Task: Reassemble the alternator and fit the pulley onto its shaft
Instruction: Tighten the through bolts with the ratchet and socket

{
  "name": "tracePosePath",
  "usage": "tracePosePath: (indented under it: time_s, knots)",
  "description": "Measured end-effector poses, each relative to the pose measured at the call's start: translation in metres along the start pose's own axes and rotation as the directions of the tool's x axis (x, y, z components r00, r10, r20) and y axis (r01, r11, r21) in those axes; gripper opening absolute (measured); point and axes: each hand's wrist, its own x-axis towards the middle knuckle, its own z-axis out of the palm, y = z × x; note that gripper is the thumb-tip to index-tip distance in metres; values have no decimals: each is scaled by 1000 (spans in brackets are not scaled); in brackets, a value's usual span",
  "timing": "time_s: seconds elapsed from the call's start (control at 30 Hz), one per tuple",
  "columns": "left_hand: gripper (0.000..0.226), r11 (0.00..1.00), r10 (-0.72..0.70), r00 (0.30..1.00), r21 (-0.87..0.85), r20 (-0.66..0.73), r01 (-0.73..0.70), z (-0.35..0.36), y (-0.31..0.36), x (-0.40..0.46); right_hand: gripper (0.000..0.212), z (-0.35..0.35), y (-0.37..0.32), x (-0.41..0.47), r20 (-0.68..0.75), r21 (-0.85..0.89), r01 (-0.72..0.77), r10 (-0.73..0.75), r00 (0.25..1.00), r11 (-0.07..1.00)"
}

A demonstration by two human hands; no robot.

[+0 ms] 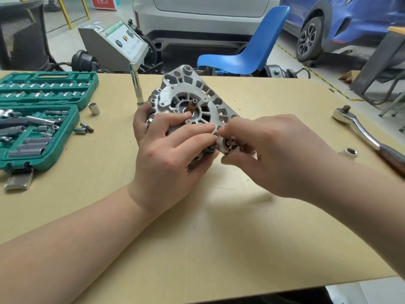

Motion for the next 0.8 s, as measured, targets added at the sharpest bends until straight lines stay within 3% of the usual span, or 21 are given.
tracePosePath:
  time_s: [0.17, 0.27, 0.33, 0.43, 0.5, 0.57, 0.63, 0.7, 0.8]
  knots:
    - [12, 1000, 4, 1000, -6, 28, -4, -1, -1, -1, 25, 9, -12, -5, 9, 384, -370, 398, 917, 846]
    - [12, 1000, 10, 999, -2, 43, -10, -1, -2, -2, 26, 12, -18, 1, 57, 476, -474, 512, 857, 741]
    - [12, 1000, 10, 999, -5, 47, -9, -1, -3, -3, 29, 12, -21, 4, 70, 470, -484, 516, 854, 738]
    - [14, 1000, 11, 998, 3, 56, -11, -2, -3, -3, 26, 4, -18, 3, 47, 263, -337, 337, 940, 904]
    - [15, 1000, 16, 999, 17, 52, -16, -2, -3, -2, 18, -6, -10, 4, 61, 29, -78, 76, 995, 997]
    - [15, 999, 17, 999, 32, 38, -18, -1, -2, -1, 15, -15, 0, 10, 152, -195, 203, -175, 973, 960]
    - [14, 999, 17, 1000, 34, 21, -17, 0, -2, -1, 24, -20, 6, 15, 184, -265, 357, -316, 931, 896]
    - [15, 999, 21, 1000, 37, 14, -21, 0, -2, -1, 20, -20, 7, 17, 163, -281, 372, -338, 927, 885]
    - [14, 999, 22, 1000, 29, 14, -22, 0, -3, -2, 17, -12, 7, 11, 70, -187, 268, -259, 963, 945]
